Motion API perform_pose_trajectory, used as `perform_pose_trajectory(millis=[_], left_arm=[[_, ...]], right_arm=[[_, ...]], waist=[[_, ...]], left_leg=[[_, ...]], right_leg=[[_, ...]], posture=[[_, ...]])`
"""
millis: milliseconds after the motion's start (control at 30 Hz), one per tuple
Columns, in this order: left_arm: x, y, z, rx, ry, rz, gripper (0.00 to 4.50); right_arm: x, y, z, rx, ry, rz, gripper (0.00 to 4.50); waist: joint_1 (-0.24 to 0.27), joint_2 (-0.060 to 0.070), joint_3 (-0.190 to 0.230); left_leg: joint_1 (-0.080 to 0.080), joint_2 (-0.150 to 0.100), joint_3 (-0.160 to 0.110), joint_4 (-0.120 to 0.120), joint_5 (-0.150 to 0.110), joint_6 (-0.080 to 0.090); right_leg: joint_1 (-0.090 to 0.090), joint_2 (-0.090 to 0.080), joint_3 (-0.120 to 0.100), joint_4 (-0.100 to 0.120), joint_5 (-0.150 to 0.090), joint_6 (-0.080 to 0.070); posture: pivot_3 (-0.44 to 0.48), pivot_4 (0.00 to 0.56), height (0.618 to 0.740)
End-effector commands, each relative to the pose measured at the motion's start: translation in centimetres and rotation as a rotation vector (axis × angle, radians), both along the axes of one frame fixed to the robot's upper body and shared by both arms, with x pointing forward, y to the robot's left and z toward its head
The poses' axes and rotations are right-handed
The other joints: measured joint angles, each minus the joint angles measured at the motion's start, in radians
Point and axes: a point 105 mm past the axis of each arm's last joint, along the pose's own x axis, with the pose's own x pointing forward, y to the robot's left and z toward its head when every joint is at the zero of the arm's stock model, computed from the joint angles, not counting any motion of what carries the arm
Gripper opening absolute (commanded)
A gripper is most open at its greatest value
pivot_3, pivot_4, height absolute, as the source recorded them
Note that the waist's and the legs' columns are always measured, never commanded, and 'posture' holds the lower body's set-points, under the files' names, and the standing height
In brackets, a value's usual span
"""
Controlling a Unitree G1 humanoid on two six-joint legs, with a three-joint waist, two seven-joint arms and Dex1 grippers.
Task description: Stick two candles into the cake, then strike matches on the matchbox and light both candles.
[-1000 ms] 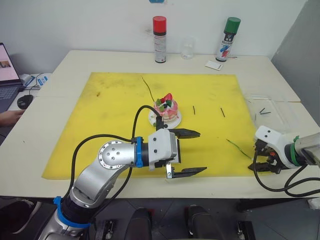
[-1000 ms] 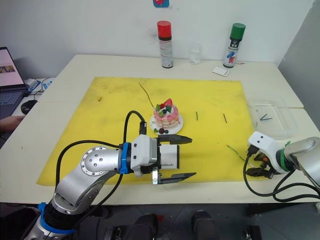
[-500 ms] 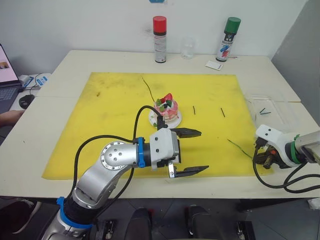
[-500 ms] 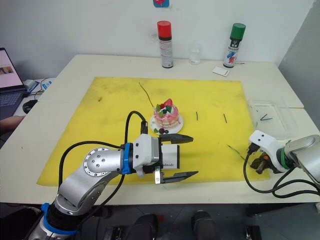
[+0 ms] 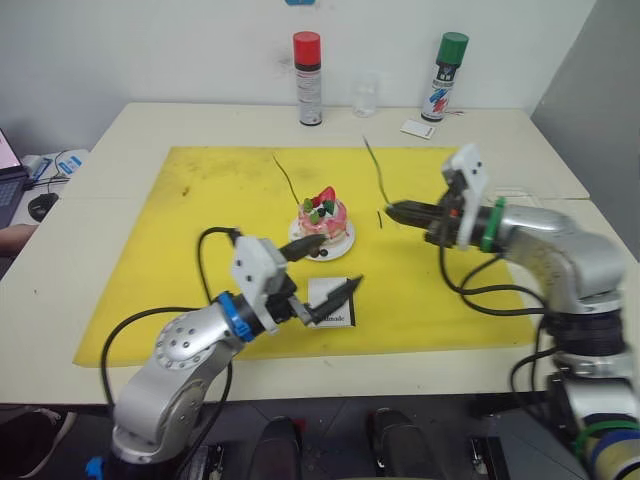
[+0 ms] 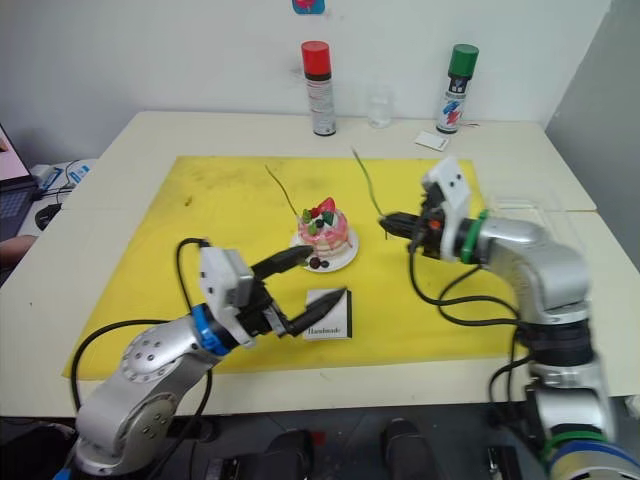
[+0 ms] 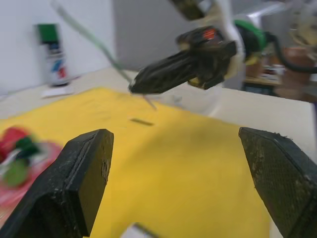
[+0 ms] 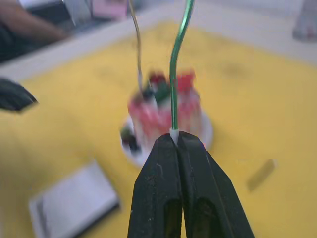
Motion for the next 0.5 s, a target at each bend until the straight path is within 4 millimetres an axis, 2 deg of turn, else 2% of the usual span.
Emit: perform_pose_trajectory(millis=[33, 167, 500], left_arm=[[-0.5, 1.5, 1.4, -0.034, -0.023, 0.091, 4.50], [0.4, 2.6, 1.7, -0.015, -0.043, 0.178, 4.50], [1.1, 3.7, 2.0, -0.001, -0.053, 0.239, 4.50]], right_arm=[[0.7, 1.4, 1.6, 0.126, -0.171, -0.064, 0.03], [1.6, 2.8, 1.4, 0.236, -0.293, -0.157, 0.03], [2.7, 6.7, -1.4, 0.417, -0.226, -0.190, 0.03]], waist=[[0.006, 0.000, 0.000], [0.017, 0.000, 0.000], [0.016, 0.000, 0.000]], left_leg=[[-0.001, -0.001, 0.000, 0.000, 0.000, 0.000], [-0.001, -0.001, 0.000, 0.000, 0.000, 0.000], [0.000, 0.000, 0.000, 0.000, 0.000, 0.000]], right_leg=[[-0.001, -0.001, 0.000, 0.000, 0.000, 0.000], [-0.001, -0.001, 0.000, 0.000, 0.000, 0.000], [-0.001, 0.000, 0.000, 0.001, -0.001, -0.005]], posture=[[0.000, 0.150, 0.740], [0.000, 0.150, 0.740], [0.000, 0.150, 0.740]])
